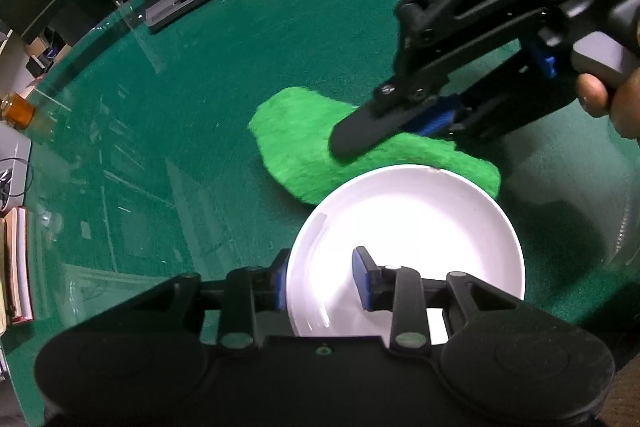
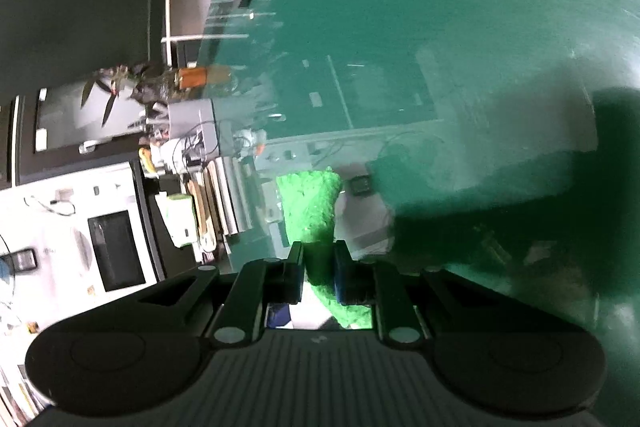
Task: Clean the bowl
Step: 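Rub the green cloth across the bowl rim with the right tool while the left tool holds it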
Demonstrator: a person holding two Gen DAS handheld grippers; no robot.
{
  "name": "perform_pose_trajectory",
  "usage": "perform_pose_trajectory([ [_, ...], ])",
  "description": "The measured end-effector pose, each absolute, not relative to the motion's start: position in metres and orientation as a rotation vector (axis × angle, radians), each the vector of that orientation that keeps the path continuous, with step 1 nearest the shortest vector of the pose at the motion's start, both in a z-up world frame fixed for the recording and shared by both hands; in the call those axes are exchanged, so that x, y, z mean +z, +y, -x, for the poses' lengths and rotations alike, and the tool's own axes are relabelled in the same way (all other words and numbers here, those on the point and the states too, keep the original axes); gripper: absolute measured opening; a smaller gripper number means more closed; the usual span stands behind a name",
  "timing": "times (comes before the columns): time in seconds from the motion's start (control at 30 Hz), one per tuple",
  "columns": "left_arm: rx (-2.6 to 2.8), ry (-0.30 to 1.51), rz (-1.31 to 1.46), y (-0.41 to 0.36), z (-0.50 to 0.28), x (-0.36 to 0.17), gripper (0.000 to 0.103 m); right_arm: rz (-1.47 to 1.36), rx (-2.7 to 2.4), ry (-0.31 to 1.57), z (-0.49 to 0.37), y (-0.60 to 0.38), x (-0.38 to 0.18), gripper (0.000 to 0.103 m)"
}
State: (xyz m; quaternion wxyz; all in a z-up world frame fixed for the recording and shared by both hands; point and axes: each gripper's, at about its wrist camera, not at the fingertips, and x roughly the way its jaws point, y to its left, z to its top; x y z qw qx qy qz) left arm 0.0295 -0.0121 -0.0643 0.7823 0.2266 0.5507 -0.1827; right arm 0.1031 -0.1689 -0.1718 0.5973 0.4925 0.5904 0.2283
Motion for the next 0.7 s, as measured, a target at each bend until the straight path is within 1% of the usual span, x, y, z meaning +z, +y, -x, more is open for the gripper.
perform_pose_trajectory([
  [0.37, -0.404, 1.188, -0.508, -0.016, -0.040, -0.070, 0.036, -1.214, 0.436, 1.381, -0.065, -0.209, -0.177, 0.016],
  [0.7, -0.396, 1.204, -0.557, -0.025, -0.044, -0.074, 0.037, -0.965, 0.433, 1.383, -0.099, -0.164, -0.157, 0.016],
])
